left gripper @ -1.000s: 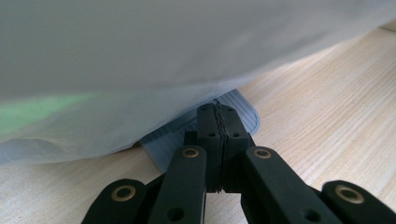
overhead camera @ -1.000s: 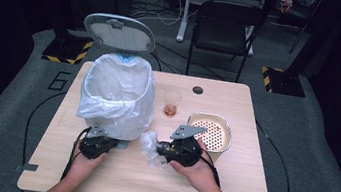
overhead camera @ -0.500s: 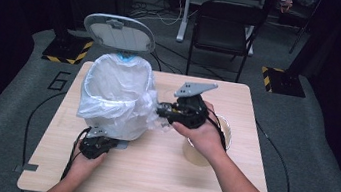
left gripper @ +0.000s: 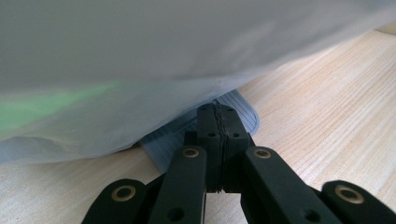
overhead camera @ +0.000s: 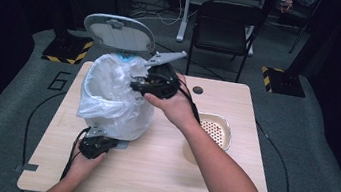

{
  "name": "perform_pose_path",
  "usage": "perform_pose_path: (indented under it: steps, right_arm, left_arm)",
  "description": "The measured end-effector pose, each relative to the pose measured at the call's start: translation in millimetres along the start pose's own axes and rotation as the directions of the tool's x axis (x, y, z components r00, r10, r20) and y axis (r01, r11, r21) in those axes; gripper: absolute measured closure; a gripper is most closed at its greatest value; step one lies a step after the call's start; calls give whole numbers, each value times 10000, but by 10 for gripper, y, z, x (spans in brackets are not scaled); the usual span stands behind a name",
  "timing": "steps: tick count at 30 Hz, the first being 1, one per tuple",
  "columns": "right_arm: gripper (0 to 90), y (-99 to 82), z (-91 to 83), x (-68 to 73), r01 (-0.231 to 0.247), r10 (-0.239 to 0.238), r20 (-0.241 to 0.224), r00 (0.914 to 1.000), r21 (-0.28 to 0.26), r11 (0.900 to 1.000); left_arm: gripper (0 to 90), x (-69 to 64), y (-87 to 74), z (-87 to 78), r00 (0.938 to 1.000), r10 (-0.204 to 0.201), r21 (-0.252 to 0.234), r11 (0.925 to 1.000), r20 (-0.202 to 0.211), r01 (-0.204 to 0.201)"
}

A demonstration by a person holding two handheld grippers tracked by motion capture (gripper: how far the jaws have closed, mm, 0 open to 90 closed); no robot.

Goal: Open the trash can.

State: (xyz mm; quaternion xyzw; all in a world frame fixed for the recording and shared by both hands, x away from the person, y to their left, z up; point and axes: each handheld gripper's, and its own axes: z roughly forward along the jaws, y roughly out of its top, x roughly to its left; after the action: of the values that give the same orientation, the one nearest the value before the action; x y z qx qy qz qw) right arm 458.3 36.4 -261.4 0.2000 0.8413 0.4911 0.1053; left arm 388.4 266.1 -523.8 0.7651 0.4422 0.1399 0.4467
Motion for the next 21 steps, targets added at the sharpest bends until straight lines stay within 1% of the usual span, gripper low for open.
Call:
perform_pose_path:
  steps: [2, 3, 4, 6, 7, 8, 10, 11, 12, 14, 15, 17, 19, 20, 21]
  right_arm:
    - [735, 60, 157, -26, -130, 130, -40, 9999, -11, 9999]
    - [733, 82, 215, -33, -200, 200, -21, 9998, -5, 9998]
    - [731, 111, 301, -42, -168, 168, 2, 9999, 79, 9998]
    - [704, 137, 427, -43, -166, 163, 128, 9998, 196, 9997]
    - [661, 139, 463, -43, -209, 206, 134, 9997, 178, 9996]
    - [583, 137, 510, -46, -367, 366, 129, 9992, 57, 9993]
    - [462, 128, 541, -42, -609, 612, 400, 9973, -76, 9981]
    - [400, 127, 542, -40, -584, 589, 544, 9968, -116, 9982]
    - [363, 127, 528, -32, -568, 586, 737, 9956, -263, 9980]
    - [320, 131, 457, -20, -598, 649, 910, 9937, -586, 9965]
    - [304, 130, 411, -24, -572, 651, 935, 9935, -857, 9947]
    - [293, 133, 326, -36, -527, 659, 1081, 9919, -1208, 9913]
    - [293, 131, 247, -46, -671, 820, 970, 9919, -1484, 9866]
    - [293, 124, 201, -47, -573, 722, 966, 9927, -1490, 9872]
    - [295, 110, 151, -48, -452, 607, 981, 9933, -1532, 9872]
  left_arm:
    - [892, -8, -3, 0, 10000, 40, -21, 10000, -30, -40]
    - [892, -2, -1, -5, 9999, 132, 49, 9999, -18, -132]
    - [892, -7, -4, 4, 10000, -6, -66, 10000, -6, 6]
    - [892, -3, -1, 0, 10000, 9, -12, 10000, -2, -9]
    - [892, -5, -1, 0, 10000, 14, -8, 10000, -20, -14]
    - [893, -8, 0, 0, 10000, 45, 2, 10000, -41, -45]
    - [892, -11, -1, -2, 9999, 79, 28, 10000, -70, -79]
    - [892, -9, -1, -1, 10000, 57, 17, 10000, -51, -57]
    - [892, -8, -1, -1, 10000, 42, -4, 10000, -38, -42]
    - [892, -10, 0, -1, 10000, 59, 21, 10000, -59, -59]
    - [892, -8, 0, -1, 10000, 58, 10, 10000, -43, -58]
    - [892, -3, 2, 1, 10000, 32, 3, 10000, -20, -32]
    - [893, -4, 3, 2, 10000, 3, -26, 10000, 19, -3]
    - [892, 2, 5, -3, 9999, 109, 68, 9999, -8, -109]
    - [892, -3, 4, 1, 10000, 43, 14, 10000, -25, -43]
